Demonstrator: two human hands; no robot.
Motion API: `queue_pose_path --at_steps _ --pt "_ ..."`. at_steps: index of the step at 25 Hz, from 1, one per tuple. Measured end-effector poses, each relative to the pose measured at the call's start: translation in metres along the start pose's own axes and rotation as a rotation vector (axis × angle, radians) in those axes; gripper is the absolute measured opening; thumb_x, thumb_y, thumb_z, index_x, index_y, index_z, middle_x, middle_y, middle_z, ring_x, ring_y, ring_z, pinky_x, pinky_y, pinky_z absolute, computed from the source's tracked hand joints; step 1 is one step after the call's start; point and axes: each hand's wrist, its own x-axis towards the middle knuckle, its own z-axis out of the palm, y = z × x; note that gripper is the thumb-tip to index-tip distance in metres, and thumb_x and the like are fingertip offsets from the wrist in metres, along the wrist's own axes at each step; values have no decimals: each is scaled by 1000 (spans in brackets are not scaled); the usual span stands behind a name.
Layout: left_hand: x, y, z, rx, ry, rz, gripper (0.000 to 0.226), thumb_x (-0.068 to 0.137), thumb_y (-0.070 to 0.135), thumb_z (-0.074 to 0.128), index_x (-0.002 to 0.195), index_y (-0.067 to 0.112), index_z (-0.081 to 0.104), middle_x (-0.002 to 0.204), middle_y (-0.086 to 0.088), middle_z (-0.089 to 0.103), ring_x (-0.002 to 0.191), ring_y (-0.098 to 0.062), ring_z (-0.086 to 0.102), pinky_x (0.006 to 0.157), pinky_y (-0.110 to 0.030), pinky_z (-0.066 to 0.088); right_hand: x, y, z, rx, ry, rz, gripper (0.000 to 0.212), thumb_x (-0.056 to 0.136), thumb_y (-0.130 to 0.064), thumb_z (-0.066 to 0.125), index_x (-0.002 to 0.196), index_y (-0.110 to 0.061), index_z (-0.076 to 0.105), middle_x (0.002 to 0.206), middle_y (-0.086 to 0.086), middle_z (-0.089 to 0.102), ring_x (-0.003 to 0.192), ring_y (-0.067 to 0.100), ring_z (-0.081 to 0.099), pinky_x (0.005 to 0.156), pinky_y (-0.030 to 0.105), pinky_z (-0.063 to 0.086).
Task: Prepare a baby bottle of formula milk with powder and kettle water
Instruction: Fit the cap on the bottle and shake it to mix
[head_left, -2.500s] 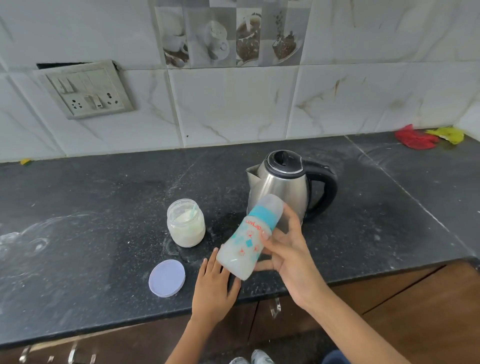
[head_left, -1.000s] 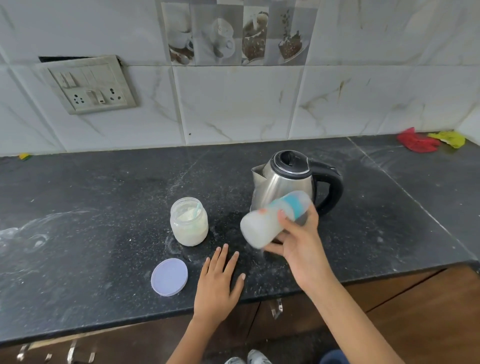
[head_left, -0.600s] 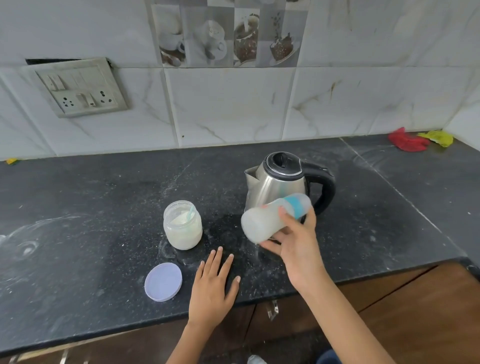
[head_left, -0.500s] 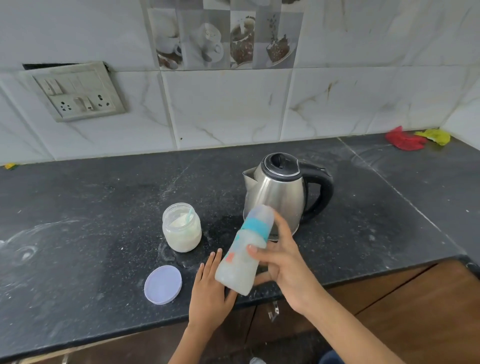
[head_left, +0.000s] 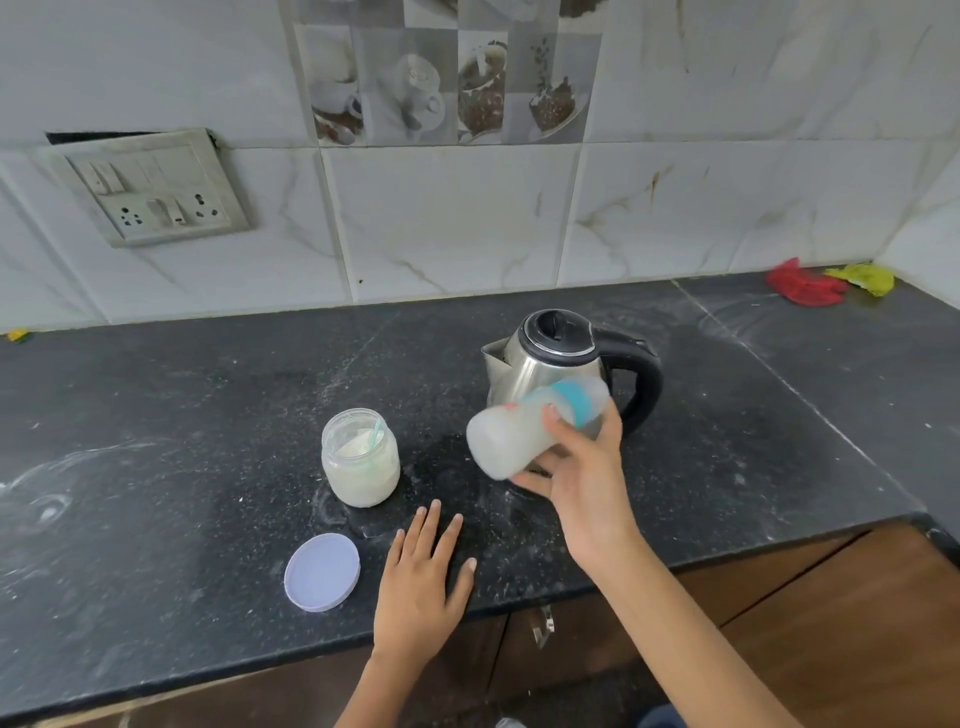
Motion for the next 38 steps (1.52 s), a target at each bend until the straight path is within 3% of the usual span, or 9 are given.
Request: queue_pose_path --at_steps 5,9,13,17,21,25,29,33,38 --pt "-4 -2 3 -62 77 51 52 89 42 48 131 13 53 136 -9 56 128 -30 49 105 -47 41 -17 15 2 -232 -248 121 73 73 -20 83 128 -49 45 115 6 70 106 31 69 64 50 61" --pt "0 0 2 3 29 17 50 94 46 43 137 23 48 150 -4 40 140 -25 35 112 -46 33 0 4 -1 -39 -26 45 72 78 -16 75 137 -38 40 122 11 65 105 32 70 68 49 60" --pt "-4 -3 3 -68 60 49 48 90 41 53 133 20 49 138 -4 54 130 -29 48 106 -47 41 -11 14 5 -265 -220 117 81 70 -19 83 134 -45 40 115 8 71 105 31 70 67 50 61" --pt "0 -1 3 9 25 8 50 94 47 42 138 24 47 152 -3 39 141 -24 34 113 -46 32 4 0 -1 -53 18 -3 76 77 -14 77 139 -37 38 122 10 65 107 33 68 74 56 59" --pt "-4 -4 5 -96 82 57 55 86 36 59 136 17 46 140 -3 51 131 -28 44 107 -49 39 -15 15 3 -288 -238 168 83 68 -19 84 134 -41 39 112 9 72 103 30 71 70 55 61" --pt "-1 -2 4 -4 23 8 51 95 49 38 140 28 44 155 1 31 144 -21 27 115 -40 24 6 -1 -6 -19 2 5 70 77 -15 75 136 -32 42 122 9 66 106 32 69 71 51 60" --pt "-5 -3 4 -93 76 54 54 88 41 49 136 19 44 141 -8 51 130 -29 47 106 -47 41 -14 17 0 -286 -263 168 80 70 -21 83 134 -39 39 112 6 72 103 29 71 65 46 61" --pt "-1 -1 3 10 36 2 51 94 49 39 140 26 45 153 0 33 143 -22 30 114 -42 26 9 -1 -3 -27 11 3 73 76 -15 77 137 -31 41 124 10 64 107 32 69 70 50 60" --pt "-4 -4 5 -82 73 54 55 88 37 60 137 21 44 141 -5 51 132 -29 47 107 -48 40 -14 16 3 -234 -212 112 77 70 -19 84 131 -42 43 116 7 71 104 29 70 66 46 61"
